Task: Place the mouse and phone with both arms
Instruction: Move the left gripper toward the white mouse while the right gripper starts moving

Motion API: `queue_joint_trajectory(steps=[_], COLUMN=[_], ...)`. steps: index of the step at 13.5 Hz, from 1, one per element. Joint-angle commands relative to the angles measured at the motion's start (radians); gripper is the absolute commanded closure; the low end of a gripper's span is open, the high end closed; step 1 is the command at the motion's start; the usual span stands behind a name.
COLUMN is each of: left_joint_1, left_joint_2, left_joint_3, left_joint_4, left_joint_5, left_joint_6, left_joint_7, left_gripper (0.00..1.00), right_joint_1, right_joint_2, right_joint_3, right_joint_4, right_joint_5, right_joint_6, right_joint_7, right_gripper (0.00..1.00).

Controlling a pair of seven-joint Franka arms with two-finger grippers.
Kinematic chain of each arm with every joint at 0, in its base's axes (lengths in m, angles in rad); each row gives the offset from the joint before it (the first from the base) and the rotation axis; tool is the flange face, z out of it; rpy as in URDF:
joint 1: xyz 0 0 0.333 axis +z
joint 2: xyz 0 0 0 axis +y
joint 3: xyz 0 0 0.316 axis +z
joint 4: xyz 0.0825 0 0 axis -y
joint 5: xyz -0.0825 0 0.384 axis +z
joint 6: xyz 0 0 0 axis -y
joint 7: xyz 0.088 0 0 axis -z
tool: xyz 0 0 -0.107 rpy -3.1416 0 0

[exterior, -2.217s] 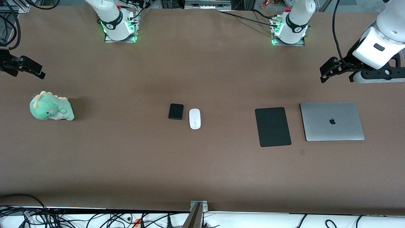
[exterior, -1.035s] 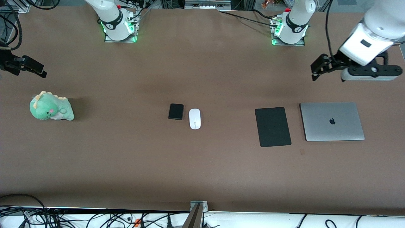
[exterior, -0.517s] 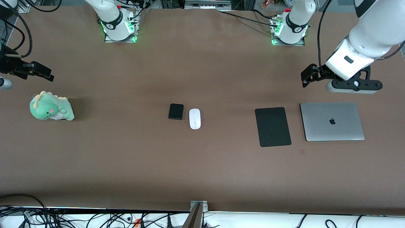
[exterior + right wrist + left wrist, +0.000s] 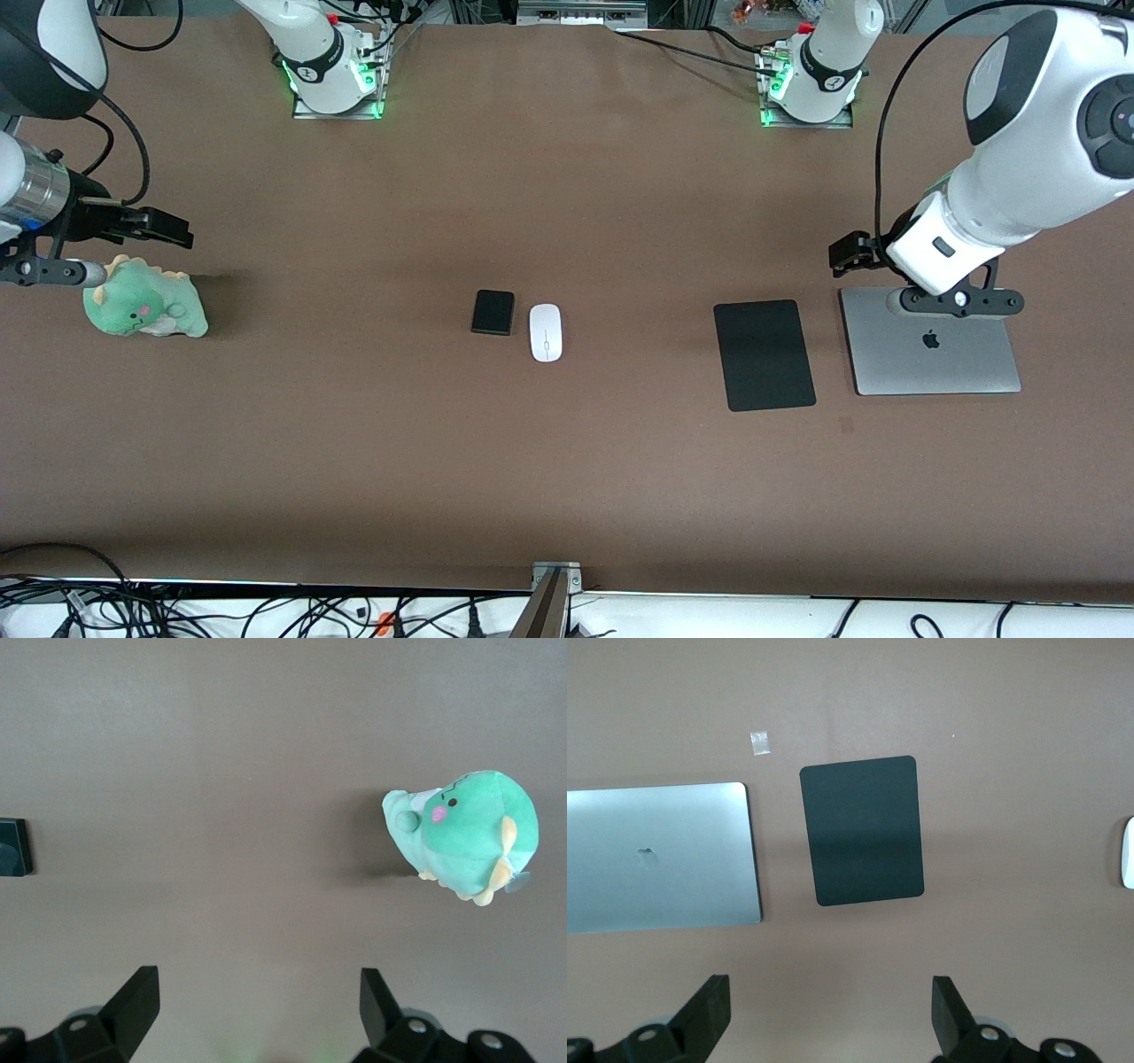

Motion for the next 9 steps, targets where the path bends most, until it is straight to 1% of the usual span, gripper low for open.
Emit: queue_joint_trajectory(steps=[1, 3, 6, 8, 9], left_joint_1=[-0.055, -0.092, -0.181, -0.243, -0.291], left_joint_2=[0.065, 0.096, 0.163, 0.252, 0.298], left_joint_3=[-0.005, -0.005, -0.005, -0.005, -0.005], left_joint_4=[0.041, 0.027, 0.033, 0.037, 0.039], left_joint_5=[-0.020, -0.031, -0.031, -0.029, -0.022], left_joint_6=[-0.002, 0.077, 0.160, 0.247, 0.304], left_joint_7=[-0.109, -0.186, -0.274, -0.317, -0.366], left_gripper=[0.00, 0.00, 0.00, 0.00, 0.00], right_joint_1=[0.002, 0.002, 0.002, 0.002, 0.002], right_joint_2=[-0.006, -0.006, -0.006, -0.006, -0.006], right_joint_3=[0.002, 0.002, 0.002, 0.002, 0.002], right_joint_4=[0.002, 0.001, -0.005, -0.005, -0.005], right_joint_5=[-0.005, -0.003, -0.003, -0.003, -0.003], right_joint_6=[-0.007, -0.011, -0.010, -0.011, -0.012], right_joint_7=[0.015, 0.015, 0.015, 0.016, 0.023], right_gripper=[0.00, 0.00, 0.00, 0.00, 0.00])
